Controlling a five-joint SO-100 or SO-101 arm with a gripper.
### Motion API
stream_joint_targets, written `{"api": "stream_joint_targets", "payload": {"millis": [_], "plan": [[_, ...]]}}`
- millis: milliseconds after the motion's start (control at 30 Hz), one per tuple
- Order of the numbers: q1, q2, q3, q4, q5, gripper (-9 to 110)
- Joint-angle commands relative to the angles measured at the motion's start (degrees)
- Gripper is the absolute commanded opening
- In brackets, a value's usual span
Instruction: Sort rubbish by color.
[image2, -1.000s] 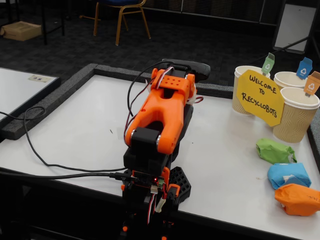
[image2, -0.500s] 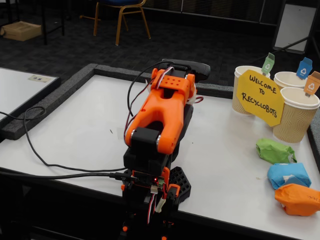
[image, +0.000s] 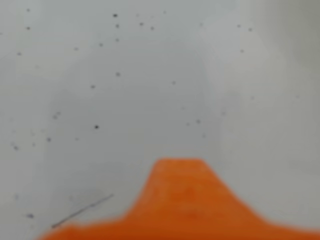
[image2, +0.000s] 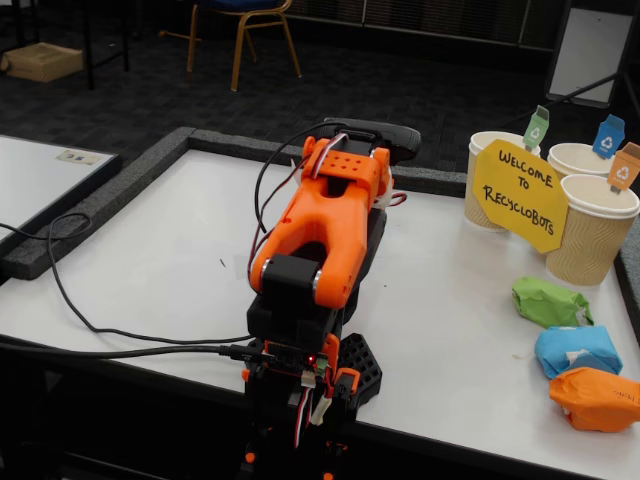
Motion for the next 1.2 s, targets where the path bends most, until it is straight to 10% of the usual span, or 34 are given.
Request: {"api": "stream_joint_targets", "payload": {"millis": [0,1167], "plan": [[-0.4,1.8,-2.6,-0.1,0.5,0],[8.9,-34.5,-53.7,4.6,-3.8,9]]}}
